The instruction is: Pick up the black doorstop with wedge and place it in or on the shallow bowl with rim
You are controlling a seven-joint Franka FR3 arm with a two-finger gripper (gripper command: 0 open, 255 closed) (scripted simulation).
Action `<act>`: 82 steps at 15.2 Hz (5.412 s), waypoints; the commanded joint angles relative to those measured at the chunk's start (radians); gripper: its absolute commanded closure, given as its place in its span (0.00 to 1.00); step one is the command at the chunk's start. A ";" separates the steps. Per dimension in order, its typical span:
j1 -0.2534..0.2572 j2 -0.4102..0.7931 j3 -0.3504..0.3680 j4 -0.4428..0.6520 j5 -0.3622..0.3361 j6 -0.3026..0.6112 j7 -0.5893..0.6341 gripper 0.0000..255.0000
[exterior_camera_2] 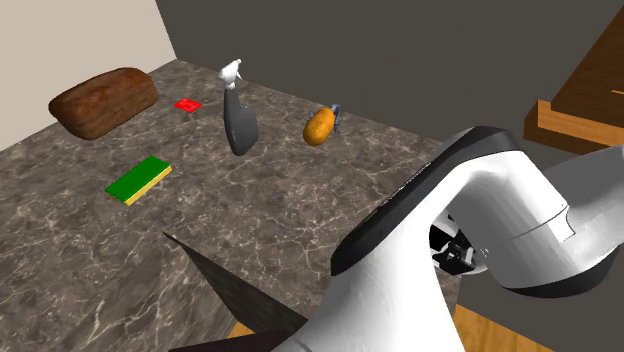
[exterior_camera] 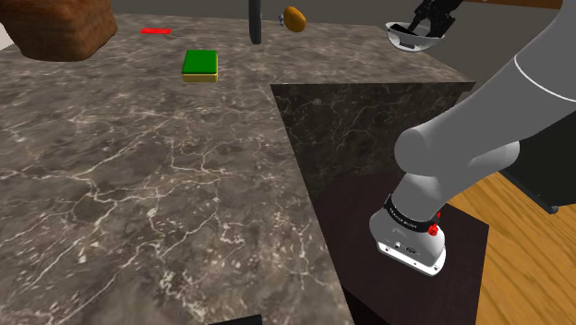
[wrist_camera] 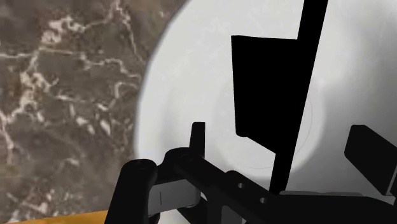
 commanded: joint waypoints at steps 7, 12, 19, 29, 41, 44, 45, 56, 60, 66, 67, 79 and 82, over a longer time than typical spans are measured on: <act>0.006 0.004 0.001 -0.041 0.009 0.045 -0.006 0.00; 0.005 -0.013 0.004 -0.061 0.003 0.049 -0.002 1.00; 0.004 -0.022 0.007 -0.072 0.000 0.054 0.000 1.00; 0.013 0.010 -0.001 0.084 0.002 -0.069 0.029 1.00; 0.018 0.049 -0.010 0.282 0.011 -0.228 0.065 1.00; 0.019 0.065 -0.014 0.339 0.017 -0.270 0.072 1.00; 0.016 0.107 -0.032 0.380 0.033 -0.279 0.051 1.00; 0.010 0.118 -0.042 0.268 0.040 -0.167 0.000 1.00; 0.009 0.106 -0.041 0.234 0.036 -0.142 -0.004 1.00; 0.046 0.003 -0.319 0.067 0.365 -0.082 -0.847 0.00; 0.071 0.044 -0.410 0.085 0.457 -0.142 -1.032 0.00; 0.110 0.122 -0.475 0.056 0.598 -0.163 -1.263 0.00; 0.110 0.122 -0.475 0.056 0.598 -0.163 -1.263 0.00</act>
